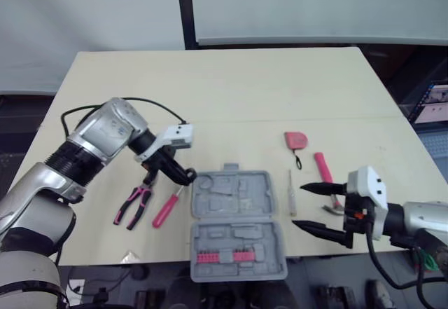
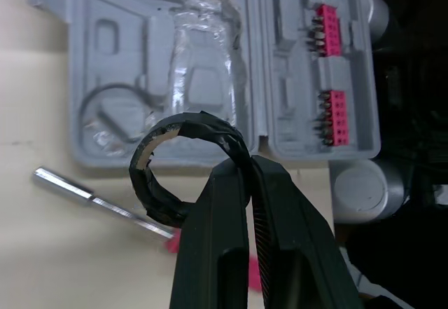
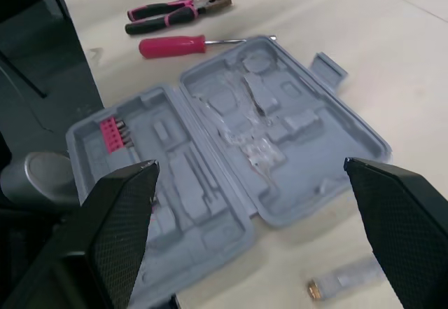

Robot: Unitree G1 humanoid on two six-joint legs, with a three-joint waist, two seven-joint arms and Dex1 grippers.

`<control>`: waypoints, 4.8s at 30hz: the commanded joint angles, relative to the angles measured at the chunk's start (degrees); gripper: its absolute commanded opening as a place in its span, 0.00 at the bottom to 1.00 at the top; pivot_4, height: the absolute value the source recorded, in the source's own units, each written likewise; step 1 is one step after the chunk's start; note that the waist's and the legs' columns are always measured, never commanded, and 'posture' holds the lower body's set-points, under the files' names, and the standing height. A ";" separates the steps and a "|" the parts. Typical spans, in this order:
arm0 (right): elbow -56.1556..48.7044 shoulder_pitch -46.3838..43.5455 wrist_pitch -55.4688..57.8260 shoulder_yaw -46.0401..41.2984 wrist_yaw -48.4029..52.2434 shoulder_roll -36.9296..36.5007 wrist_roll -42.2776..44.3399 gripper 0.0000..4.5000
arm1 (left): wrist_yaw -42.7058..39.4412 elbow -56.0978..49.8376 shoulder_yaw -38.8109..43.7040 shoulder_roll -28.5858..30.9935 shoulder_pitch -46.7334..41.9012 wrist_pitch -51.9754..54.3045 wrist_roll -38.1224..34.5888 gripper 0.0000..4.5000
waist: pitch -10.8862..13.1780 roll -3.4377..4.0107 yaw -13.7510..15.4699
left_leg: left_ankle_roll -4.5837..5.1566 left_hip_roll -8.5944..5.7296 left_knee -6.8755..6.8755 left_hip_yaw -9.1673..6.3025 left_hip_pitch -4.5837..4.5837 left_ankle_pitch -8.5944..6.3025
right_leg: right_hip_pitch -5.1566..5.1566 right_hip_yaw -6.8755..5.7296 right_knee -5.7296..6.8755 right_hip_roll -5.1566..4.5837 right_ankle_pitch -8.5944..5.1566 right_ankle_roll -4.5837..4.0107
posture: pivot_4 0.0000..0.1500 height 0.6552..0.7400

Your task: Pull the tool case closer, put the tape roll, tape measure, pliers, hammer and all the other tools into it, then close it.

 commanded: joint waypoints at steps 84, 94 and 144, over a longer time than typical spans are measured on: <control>-0.49 -2.24 0.88 1.96 -3.49 1.81 1.87 1.00 | 15.25 18.87 36.01 -24.32 20.70 -35.69 5.24 0.32 | 0.00 0.00 0.22 | 0.01 0.02 0.13 -0.35 0.14 -0.19 | 0.53 -0.34 -0.47 -0.07 0.11 0.04 | 1.00 0.86; -0.13 -2.41 0.91 2.41 -3.64 2.41 1.65 1.00 | 15.65 20.51 35.09 -24.18 20.94 -37.55 6.95 0.44 | 0.00 0.00 0.18 | 0.01 0.02 0.12 -0.35 0.14 -0.18 | 0.53 -0.34 -0.48 -0.07 0.11 0.04 | 1.00 0.86; 1.12 -3.47 0.80 2.31 -3.43 2.07 1.38 1.00 | 20.21 28.59 32.78 -22.99 22.28 -52.81 12.70 0.23 | 0.00 0.00 0.17 | 0.01 0.02 -0.05 -0.36 0.18 -0.23 | 0.54 -0.36 -0.65 -0.09 0.11 0.04 | 1.00 0.86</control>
